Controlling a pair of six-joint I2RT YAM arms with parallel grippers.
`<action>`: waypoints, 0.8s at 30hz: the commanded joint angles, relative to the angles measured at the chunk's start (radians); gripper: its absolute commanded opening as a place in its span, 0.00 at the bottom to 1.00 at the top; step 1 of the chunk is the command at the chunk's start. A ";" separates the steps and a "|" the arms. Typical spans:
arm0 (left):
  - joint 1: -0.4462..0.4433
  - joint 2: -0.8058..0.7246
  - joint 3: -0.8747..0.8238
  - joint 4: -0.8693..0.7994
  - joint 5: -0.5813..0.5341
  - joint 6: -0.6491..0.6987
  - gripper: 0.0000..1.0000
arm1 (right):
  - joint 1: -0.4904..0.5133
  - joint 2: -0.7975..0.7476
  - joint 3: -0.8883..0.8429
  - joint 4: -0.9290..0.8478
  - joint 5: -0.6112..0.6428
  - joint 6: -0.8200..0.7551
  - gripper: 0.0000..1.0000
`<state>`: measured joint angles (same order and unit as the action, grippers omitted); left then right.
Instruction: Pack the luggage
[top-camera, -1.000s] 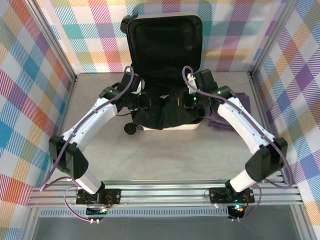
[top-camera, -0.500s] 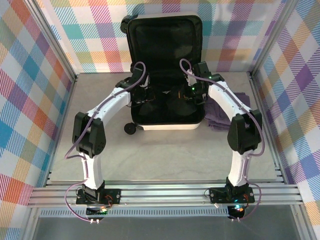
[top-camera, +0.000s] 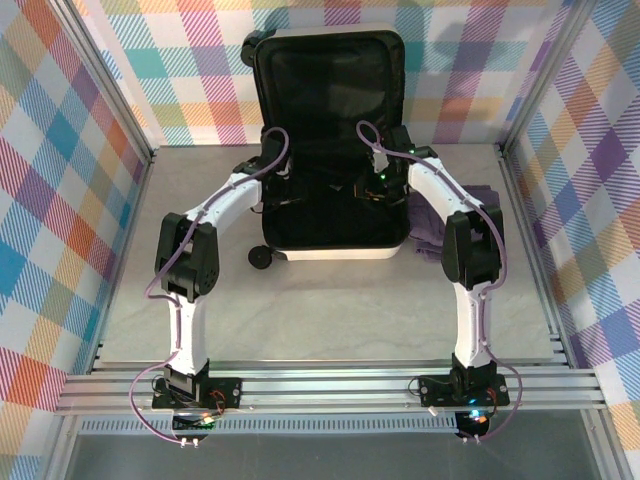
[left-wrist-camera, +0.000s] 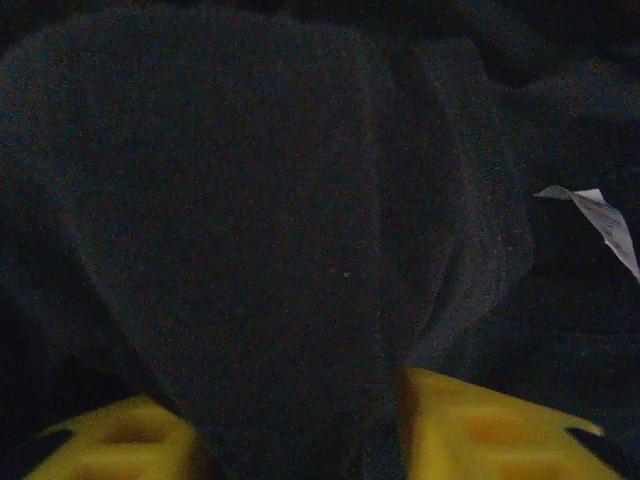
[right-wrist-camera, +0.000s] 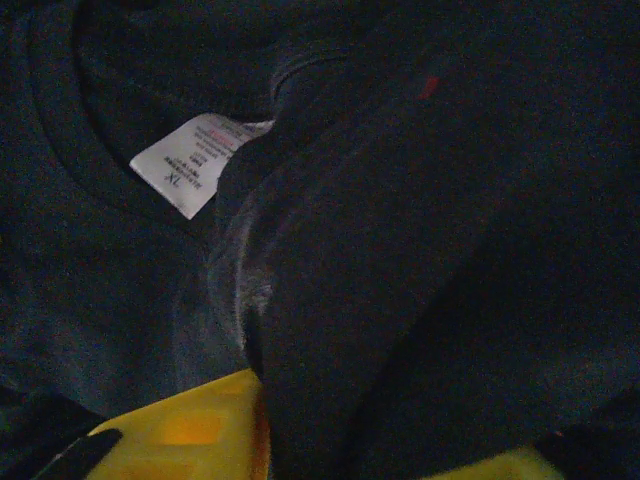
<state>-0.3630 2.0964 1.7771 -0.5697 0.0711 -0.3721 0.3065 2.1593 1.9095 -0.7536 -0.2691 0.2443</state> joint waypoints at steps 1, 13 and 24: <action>0.007 -0.020 0.050 -0.053 -0.027 0.018 0.57 | -0.010 -0.027 0.037 -0.032 0.031 -0.018 0.43; -0.005 -0.145 0.061 -0.082 0.006 0.035 0.69 | -0.009 -0.188 -0.005 -0.056 0.123 -0.030 0.71; -0.064 -0.134 -0.017 0.031 0.080 -0.007 0.69 | 0.015 -0.184 -0.058 0.047 -0.085 0.007 0.67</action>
<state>-0.4213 1.9659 1.7786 -0.5816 0.1051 -0.3546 0.3107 1.9438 1.8603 -0.7429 -0.2634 0.2298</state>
